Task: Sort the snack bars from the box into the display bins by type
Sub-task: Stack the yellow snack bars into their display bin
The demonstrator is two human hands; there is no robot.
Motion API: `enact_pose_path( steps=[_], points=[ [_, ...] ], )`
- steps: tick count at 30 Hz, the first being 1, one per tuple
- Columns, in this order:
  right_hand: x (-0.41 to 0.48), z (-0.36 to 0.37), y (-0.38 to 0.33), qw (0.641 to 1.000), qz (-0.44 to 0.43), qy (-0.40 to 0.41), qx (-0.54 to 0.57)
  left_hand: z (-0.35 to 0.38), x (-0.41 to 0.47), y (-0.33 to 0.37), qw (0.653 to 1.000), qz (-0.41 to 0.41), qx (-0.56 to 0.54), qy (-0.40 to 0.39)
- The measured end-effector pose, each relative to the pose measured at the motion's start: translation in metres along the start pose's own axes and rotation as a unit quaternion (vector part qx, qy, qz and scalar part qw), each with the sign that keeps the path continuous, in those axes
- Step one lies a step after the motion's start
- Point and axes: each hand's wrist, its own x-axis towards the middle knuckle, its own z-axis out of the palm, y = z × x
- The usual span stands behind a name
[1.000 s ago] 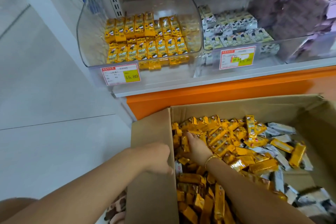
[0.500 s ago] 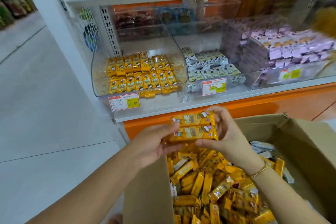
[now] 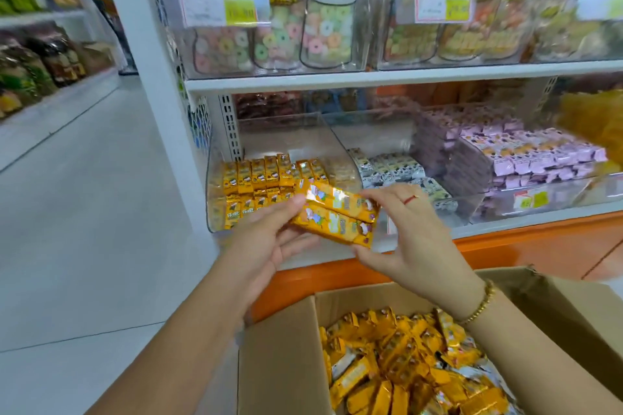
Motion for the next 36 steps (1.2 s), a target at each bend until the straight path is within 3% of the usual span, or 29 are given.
enact_pose_path(
  steps=[2, 3, 5, 6, 8, 12, 18, 22, 25, 29, 32, 36],
  points=[
    [0.027, 0.018, -0.007, 0.999, 0.047, 0.005, 0.013, -0.009, 0.007, 0.010, 0.992, 0.063, 0.089, 0.062],
    [0.043, 0.029, -0.010, 0.997, 0.077, 0.001, 0.015, -0.018, 0.011, 0.011, 0.963, 0.113, 0.220, 0.108],
    [0.077, 0.054, -0.017, 0.991, 0.136, -0.003, 0.000, -0.039, 0.015, 0.008, 0.825, 0.173, 0.513, 0.160],
    [0.094, 0.065, -0.019, 0.987, 0.158, -0.012, -0.016, -0.048, 0.017, 0.005, 0.767, 0.165, 0.601, 0.155],
    [0.128, 0.090, -0.018, 0.976, 0.194, -0.059, -0.075, -0.059, 0.019, 0.000, 0.718, 0.131, 0.670, 0.136],
    [0.172, 0.126, -0.007, 0.948, 0.258, -0.116, -0.146, -0.065, 0.020, 0.000, 0.709, 0.153, 0.680, 0.109],
    [0.197, 0.147, 0.014, 0.923, 0.315, -0.151, -0.164, -0.070, 0.021, 0.005, 0.706, 0.157, 0.688, 0.061],
    [0.202, 0.162, 0.021, 0.906, 0.383, -0.168, -0.065, -0.076, 0.020, 0.004, 0.709, 0.175, 0.682, 0.041],
    [0.199, 0.157, 0.022, 0.904, 0.379, -0.197, 0.006, -0.079, 0.020, 0.001, 0.715, 0.184, 0.673, 0.037],
    [0.180, 0.130, 0.012, 0.920, 0.330, -0.204, 0.051, -0.072, 0.018, -0.002, 0.726, 0.219, 0.650, 0.055],
    [0.144, 0.097, 0.002, 0.979, 0.177, -0.104, 0.013, -0.060, 0.015, -0.012, 0.752, 0.262, 0.604, 0.031],
    [0.063, 0.044, -0.003, 0.997, 0.038, -0.033, 0.064, -0.047, 0.013, -0.042, 0.741, 0.245, 0.624, -0.037]
  ],
)
